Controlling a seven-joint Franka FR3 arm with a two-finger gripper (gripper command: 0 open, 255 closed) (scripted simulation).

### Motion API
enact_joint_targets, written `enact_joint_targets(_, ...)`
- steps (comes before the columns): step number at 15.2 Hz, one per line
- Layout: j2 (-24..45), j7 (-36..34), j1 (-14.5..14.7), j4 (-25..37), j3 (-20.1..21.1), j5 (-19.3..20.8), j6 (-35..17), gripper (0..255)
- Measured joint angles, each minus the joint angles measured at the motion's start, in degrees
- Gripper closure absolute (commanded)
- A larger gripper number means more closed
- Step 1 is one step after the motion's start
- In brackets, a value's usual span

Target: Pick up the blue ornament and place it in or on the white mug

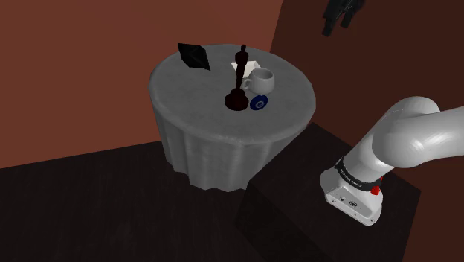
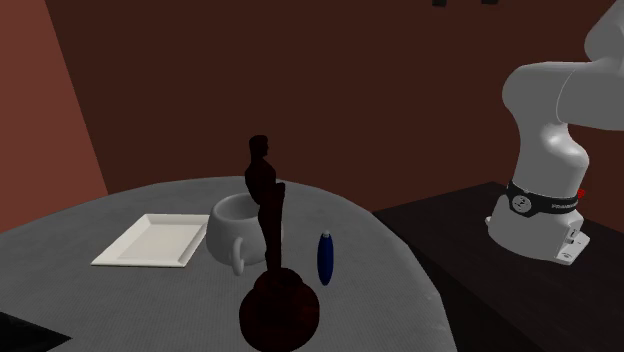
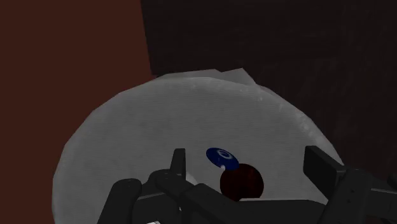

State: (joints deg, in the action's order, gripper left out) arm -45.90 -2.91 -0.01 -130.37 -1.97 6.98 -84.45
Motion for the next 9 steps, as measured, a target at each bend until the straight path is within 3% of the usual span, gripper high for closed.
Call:
enact_joint_targets(4, 1.3, 3.7, 0.9, -2.2, -2.0, 0.9, -3.7, 0)
enact_joint_targets(9, 4.5, 11.9, 3.0, -8.1, -6.3, 2.5, -13.6, 0)
